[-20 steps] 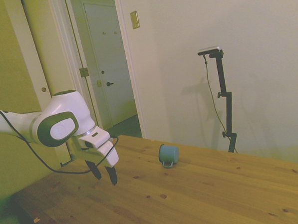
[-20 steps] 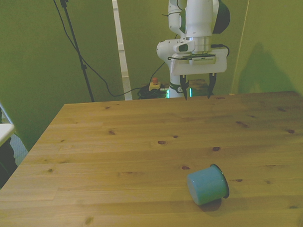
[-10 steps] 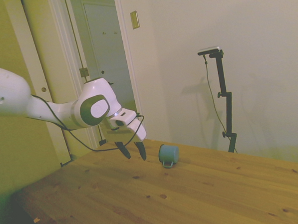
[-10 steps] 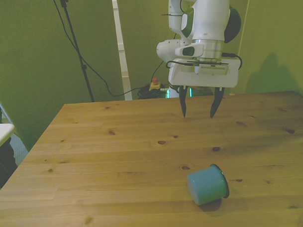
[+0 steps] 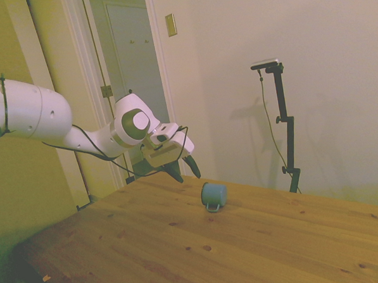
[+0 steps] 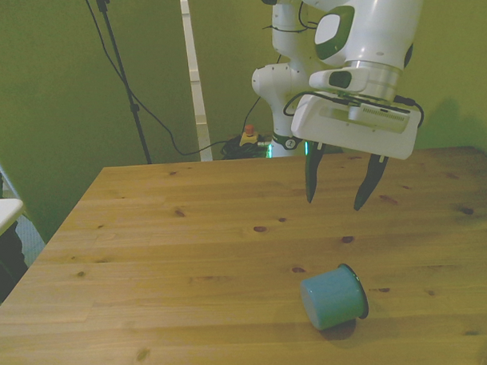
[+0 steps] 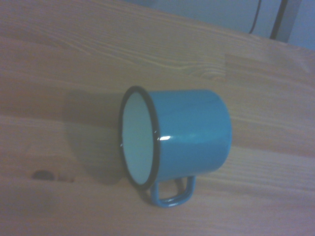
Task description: Flip the mug upright
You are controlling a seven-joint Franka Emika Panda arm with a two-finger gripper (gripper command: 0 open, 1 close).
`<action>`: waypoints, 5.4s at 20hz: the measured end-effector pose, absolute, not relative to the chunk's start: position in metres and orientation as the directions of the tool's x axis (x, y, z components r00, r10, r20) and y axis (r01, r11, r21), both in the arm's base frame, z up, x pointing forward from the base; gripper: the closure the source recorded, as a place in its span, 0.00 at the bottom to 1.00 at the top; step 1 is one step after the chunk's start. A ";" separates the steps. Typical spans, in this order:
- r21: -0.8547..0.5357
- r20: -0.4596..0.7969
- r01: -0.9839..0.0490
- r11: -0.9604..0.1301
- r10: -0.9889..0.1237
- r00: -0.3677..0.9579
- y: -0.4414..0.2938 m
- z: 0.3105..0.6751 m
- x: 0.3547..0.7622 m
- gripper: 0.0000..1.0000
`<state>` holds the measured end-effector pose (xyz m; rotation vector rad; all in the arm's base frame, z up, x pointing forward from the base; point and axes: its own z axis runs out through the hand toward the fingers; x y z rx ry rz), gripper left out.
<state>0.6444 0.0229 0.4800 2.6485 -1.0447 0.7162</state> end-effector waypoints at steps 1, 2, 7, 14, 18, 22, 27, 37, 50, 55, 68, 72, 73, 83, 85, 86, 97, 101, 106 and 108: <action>0.031 0.532 -0.687 -0.726 -0.570 0.626 0.026 0.476 0.651 0.00; 0.048 0.554 -0.693 -0.720 -0.558 0.618 0.029 0.471 0.657 0.00; 0.096 0.621 -0.707 -0.700 -0.513 0.592 0.048 0.439 0.686 0.00; 0.137 0.687 -0.743 -0.656 -0.477 0.548 0.074 0.412 0.706 0.00; 0.207 0.714 -0.747 -0.631 -0.425 0.557 0.089 0.399 0.708 0.00; 0.266 0.757 -0.766 -0.586 -0.365 0.542 0.093 0.391 0.710 0.00; 0.316 0.799 -0.781 -0.539 -0.293 0.525 0.098 0.376 0.716 0.00; 0.333 0.827 -0.814 -0.476 -0.267 0.494 0.074 0.367 0.732 0.00; 0.336 0.830 -0.833 -0.440 -0.279 0.483 0.046 0.357 0.742 1.00; 0.337 0.830 -0.837 -0.432 -0.284 0.481 0.039 0.357 0.743 1.00; 0.350 0.823 -0.835 -0.425 -0.285 0.491 0.033 0.346 0.744 1.00; 0.352 0.822 -0.835 -0.423 -0.286 0.492 0.032 0.344 0.744 1.00; 0.352 0.822 -0.835 -0.423 -0.286 0.492 0.032 0.344 0.744 1.00; 0.298 0.840 -0.849 -0.436 -0.302 0.450 0.037 0.374 0.741 1.00; 0.249 0.850 -0.856 -0.453 -0.321 0.417 0.042 0.395 0.734 1.00; 0.217 0.855 -0.858 -0.465 -0.334 0.397 0.045 0.408 0.730 1.00; -0.158 0.682 -0.829 -0.537 -0.667 0.302 0.025 0.445 0.651 1.00; -0.271 0.568 -0.812 -0.518 -0.767 0.300 0.006 0.435 0.647 1.00; -0.350 0.487 -0.769 -0.536 -0.805 0.339 0.004 0.429 0.646 1.00; -0.366 0.456 -0.757 -0.541 -0.814 0.361 0.003 0.420 0.645 1.00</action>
